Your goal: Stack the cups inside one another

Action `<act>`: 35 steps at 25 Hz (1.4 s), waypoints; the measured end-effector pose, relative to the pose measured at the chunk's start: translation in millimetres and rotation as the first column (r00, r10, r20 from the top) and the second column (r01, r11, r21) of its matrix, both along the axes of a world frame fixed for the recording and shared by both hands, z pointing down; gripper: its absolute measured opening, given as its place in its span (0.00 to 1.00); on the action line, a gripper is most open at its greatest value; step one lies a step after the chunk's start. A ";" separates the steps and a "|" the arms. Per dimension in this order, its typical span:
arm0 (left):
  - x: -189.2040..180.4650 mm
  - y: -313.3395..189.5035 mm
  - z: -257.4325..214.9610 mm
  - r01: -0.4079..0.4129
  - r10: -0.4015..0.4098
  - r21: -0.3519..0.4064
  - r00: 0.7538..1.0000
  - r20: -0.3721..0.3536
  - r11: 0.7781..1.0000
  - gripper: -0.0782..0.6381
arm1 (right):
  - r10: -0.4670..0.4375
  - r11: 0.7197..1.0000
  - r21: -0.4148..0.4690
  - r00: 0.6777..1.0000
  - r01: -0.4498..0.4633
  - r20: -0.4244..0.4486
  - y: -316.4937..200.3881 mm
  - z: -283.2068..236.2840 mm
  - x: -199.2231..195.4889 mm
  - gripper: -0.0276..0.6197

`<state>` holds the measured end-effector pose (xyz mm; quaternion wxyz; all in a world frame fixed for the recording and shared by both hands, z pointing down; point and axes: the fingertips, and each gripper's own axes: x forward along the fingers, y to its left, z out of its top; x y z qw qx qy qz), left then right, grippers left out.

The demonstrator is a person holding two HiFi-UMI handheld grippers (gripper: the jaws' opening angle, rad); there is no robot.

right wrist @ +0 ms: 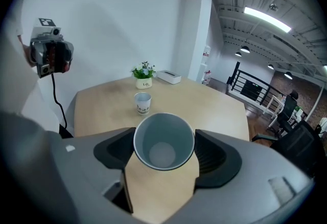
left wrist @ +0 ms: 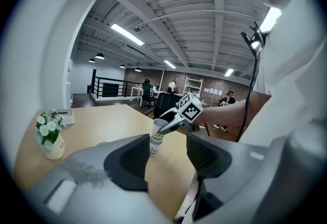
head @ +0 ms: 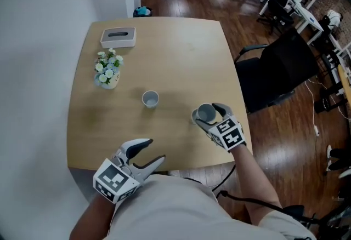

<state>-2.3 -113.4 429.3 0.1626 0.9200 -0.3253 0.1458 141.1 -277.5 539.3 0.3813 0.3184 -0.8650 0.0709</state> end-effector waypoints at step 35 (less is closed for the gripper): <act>-24.3 14.7 10.6 0.047 -0.047 -0.031 0.999 0.005 0.998 0.49 | -0.161 0.987 -0.013 0.985 0.162 0.062 28.8 -1.1 -103.3 0.62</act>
